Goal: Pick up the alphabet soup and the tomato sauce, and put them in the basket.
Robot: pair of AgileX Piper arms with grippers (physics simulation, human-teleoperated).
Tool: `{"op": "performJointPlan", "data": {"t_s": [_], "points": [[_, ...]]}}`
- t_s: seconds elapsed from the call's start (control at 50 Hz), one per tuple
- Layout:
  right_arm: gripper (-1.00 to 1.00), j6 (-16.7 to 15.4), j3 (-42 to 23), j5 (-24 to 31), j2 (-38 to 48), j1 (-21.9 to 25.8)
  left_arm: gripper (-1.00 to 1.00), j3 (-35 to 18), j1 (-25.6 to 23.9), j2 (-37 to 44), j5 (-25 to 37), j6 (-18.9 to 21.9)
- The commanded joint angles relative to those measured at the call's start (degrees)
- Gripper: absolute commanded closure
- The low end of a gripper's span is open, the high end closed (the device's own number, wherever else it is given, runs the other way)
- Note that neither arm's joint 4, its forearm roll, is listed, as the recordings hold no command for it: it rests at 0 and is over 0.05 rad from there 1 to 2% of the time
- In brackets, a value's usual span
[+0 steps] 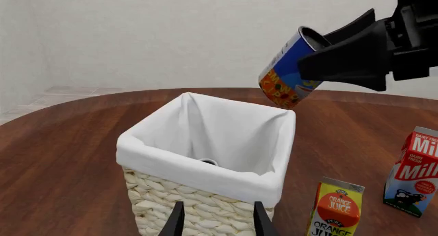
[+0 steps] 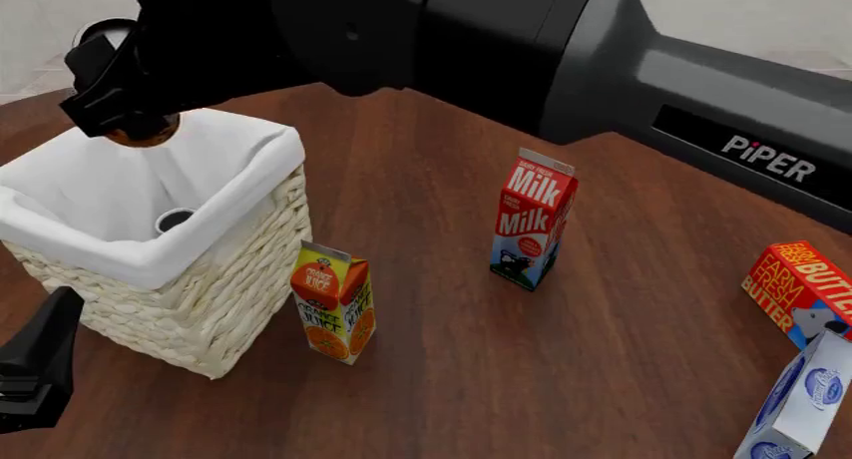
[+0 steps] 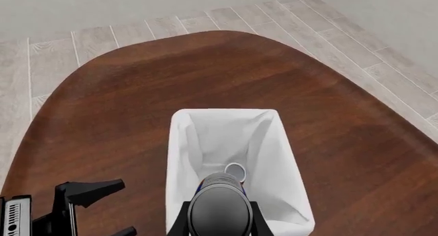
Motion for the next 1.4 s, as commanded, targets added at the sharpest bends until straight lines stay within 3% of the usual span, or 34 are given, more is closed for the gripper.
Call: {"op": "performJointPlan", "data": {"t_s": [0.02,0.26,1.32,1.34,1.4], "points": [[1.00,1.92,-1.26,-0.87,1.32,0.20,-1.00,0.00,0.00,0.00,0.00,0.00],[1.00,2.43,-2.97,-0.85,3.32,0.29,-1.00,0.00,0.00,0.00,0.00,0.00],[1.00,2.01,0.39,-2.13,5.65,0.73,-1.00,0.00,0.00,0.00,0.00,0.00],[-1.00,1.98,0.44,-2.14,5.58,0.76,-1.00,0.00,0.00,0.00,0.00,0.00],[-1.00,1.87,0.20,-2.01,5.61,0.64,-1.00,0.00,0.00,0.00,0.00,0.00]]}}
